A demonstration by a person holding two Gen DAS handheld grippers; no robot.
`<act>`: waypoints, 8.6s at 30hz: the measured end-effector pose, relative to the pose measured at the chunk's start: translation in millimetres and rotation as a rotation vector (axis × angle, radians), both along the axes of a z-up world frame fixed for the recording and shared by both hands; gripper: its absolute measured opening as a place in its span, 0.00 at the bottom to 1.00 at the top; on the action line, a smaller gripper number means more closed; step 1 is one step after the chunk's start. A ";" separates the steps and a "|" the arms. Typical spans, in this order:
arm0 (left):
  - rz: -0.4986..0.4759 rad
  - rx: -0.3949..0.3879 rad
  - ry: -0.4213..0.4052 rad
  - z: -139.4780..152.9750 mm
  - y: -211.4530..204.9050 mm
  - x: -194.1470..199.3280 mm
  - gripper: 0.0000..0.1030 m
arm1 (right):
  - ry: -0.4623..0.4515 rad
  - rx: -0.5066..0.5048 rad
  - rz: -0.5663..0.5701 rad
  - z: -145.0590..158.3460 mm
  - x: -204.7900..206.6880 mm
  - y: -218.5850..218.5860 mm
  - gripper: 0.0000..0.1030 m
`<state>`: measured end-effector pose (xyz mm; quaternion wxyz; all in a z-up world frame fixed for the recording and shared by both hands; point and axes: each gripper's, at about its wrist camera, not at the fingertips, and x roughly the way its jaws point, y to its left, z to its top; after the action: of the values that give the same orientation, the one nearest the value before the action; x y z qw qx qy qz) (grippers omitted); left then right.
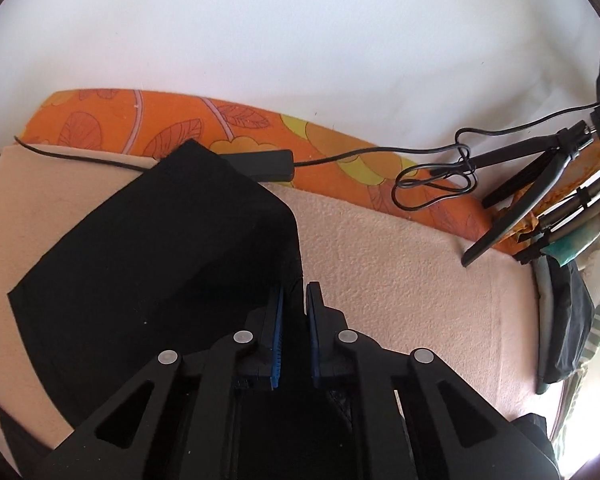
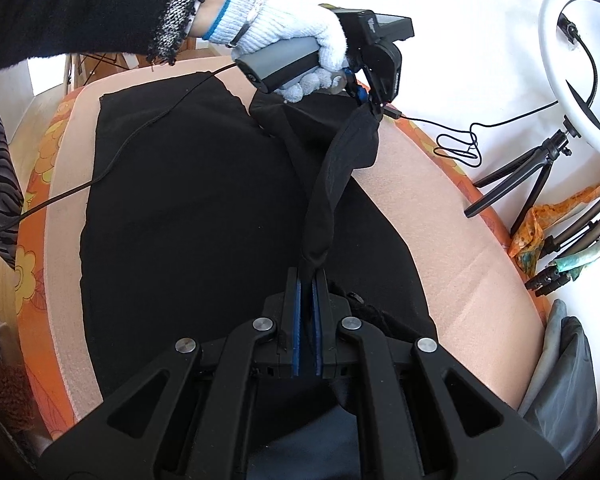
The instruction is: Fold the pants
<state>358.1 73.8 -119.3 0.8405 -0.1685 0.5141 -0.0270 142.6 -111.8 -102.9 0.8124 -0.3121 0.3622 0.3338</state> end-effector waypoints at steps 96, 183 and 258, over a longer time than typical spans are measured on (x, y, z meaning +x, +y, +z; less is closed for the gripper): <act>0.379 -0.149 -0.291 -13.6 145.3 -339.3 0.03 | -0.088 -0.020 -0.268 -7.2 -123.7 -5.5 0.05; -0.583 -0.068 -0.091 5.3 -155.7 -271.4 0.20 | 0.299 0.640 -1.146 -23.8 -146.1 -216.2 0.16; 0.556 -0.453 -0.080 -27.9 212.8 -390.2 0.44 | 0.274 0.437 -0.494 43.3 29.5 -8.8 0.40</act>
<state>-32.1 286.5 -147.3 0.7766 -0.4826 0.3965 0.0827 172.1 -120.6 -59.6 0.8600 0.0138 0.4524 0.2358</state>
